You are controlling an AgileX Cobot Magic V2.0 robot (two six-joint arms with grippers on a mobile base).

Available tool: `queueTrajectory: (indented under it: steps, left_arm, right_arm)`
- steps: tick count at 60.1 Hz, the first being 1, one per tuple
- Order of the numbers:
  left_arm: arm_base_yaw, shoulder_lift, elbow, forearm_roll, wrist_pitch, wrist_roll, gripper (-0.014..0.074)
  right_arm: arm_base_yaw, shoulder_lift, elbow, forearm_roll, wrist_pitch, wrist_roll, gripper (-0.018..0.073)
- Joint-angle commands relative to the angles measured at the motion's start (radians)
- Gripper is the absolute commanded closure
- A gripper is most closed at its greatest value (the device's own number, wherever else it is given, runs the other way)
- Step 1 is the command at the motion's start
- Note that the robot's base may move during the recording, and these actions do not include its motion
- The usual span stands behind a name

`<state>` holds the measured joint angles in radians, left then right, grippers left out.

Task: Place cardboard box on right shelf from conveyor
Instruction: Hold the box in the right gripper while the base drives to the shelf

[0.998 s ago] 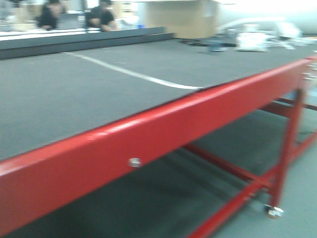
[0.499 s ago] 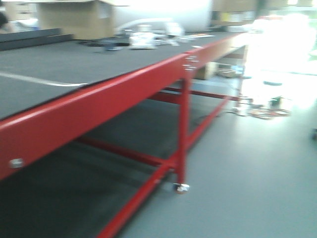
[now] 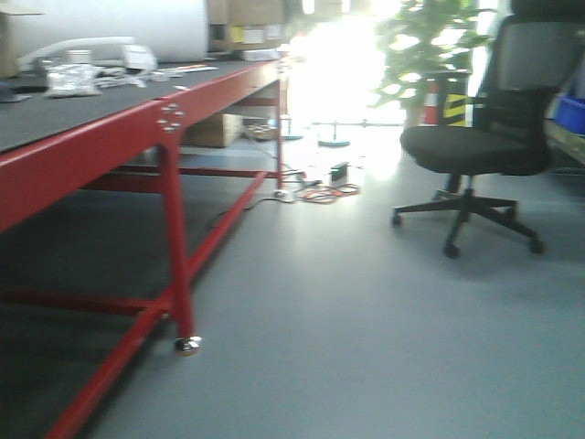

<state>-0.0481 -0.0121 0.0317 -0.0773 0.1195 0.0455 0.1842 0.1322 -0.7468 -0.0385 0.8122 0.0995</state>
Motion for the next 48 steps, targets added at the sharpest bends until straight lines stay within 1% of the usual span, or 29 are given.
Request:
queueTrajectory:
  steps: [1,48]
  left_arm:
    - [-0.003,-0.015,0.008,-0.006,-0.086,0.0,0.0712]
    - [-0.006,-0.015,0.01,-0.006,-0.086,0.0,0.0713]
  right_arm:
    - [-0.006,0.017,-0.023,-0.004,-0.111,-0.006,0.0442]
    - [-0.006,0.018,-0.023,-0.004,-0.111,-0.006,0.0442]
